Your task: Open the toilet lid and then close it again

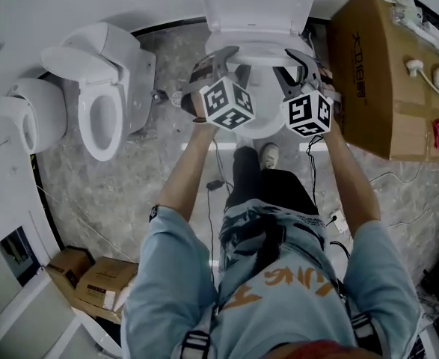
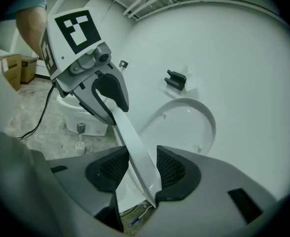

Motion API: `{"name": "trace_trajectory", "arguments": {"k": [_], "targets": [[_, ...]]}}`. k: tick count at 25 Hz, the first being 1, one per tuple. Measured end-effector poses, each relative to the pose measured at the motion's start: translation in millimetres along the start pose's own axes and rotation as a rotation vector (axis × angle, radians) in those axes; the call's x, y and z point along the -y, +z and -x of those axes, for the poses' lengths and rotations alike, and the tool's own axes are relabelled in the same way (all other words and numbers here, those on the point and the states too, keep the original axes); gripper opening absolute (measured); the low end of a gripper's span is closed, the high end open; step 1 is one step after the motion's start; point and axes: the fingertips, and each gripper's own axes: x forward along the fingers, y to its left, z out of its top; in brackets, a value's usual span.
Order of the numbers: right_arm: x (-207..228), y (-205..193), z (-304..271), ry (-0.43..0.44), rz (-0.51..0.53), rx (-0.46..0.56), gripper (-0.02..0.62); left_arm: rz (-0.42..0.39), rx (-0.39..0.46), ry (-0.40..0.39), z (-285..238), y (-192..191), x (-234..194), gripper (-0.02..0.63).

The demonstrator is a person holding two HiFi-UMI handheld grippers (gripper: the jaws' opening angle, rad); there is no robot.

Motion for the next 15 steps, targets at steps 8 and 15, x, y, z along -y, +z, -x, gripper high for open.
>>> {"name": "trace_trajectory", "arguments": {"k": [8,15], "targets": [[60.2,24.1,-29.5,-0.09,-0.08,-0.008,0.178,0.087,0.079,0.0,-20.1,30.4,-62.4,0.19],[106.6,38.6,-60.0,-0.154,-0.149,-0.01,0.172,0.165,0.12,-0.022,-43.7,48.8,-111.6,0.19]]}}
